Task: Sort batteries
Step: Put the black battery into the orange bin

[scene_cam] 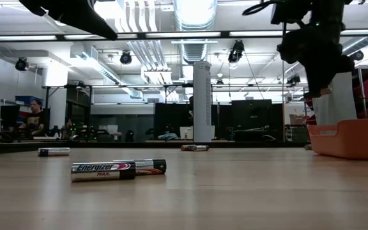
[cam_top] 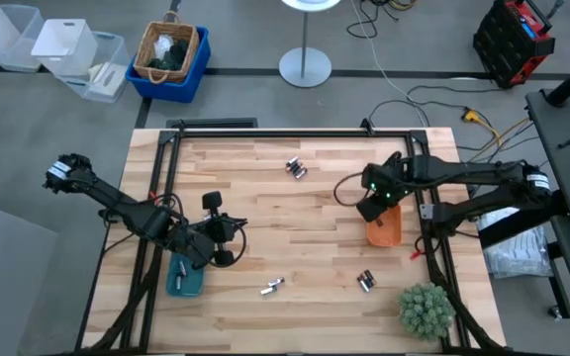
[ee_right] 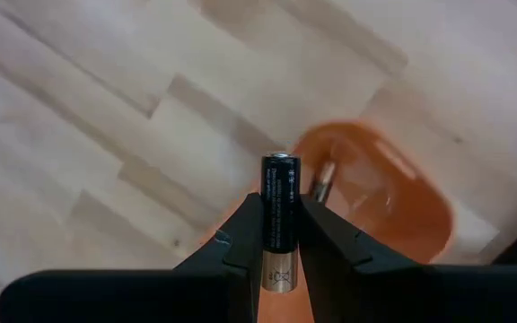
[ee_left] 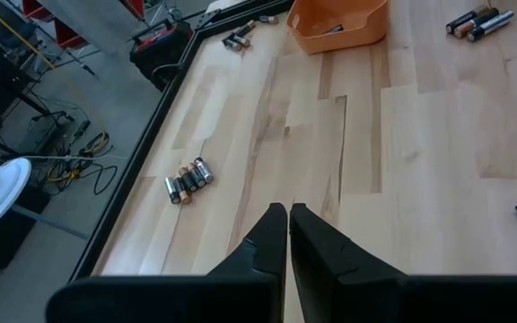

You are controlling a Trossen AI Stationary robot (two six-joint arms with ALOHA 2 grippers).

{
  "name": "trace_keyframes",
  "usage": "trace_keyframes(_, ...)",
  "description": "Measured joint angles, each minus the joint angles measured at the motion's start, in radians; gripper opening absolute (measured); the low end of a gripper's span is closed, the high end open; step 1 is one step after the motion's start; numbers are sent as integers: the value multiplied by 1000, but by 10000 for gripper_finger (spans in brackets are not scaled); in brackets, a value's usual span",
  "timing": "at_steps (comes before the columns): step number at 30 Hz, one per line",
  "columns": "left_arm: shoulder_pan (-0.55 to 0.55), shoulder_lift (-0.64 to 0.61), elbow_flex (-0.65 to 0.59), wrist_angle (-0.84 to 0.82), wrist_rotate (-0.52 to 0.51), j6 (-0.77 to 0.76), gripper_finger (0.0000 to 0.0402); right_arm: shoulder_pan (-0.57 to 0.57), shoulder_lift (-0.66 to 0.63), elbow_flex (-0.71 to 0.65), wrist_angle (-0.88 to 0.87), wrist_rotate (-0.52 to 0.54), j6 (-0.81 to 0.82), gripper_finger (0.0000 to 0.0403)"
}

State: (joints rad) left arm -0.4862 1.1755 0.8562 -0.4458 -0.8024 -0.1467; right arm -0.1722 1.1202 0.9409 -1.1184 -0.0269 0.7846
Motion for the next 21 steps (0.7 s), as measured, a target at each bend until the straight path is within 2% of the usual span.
trace_keyframes(10, 0, 0, 0, 0, 0, -12, 0, 136, 0, -47, -56, 3, 149, 54)
trace_keyframes(21, 0, 0, 0, 0, 1, -19, 0, 204, 0, -100, -51, 36, 227, 55)
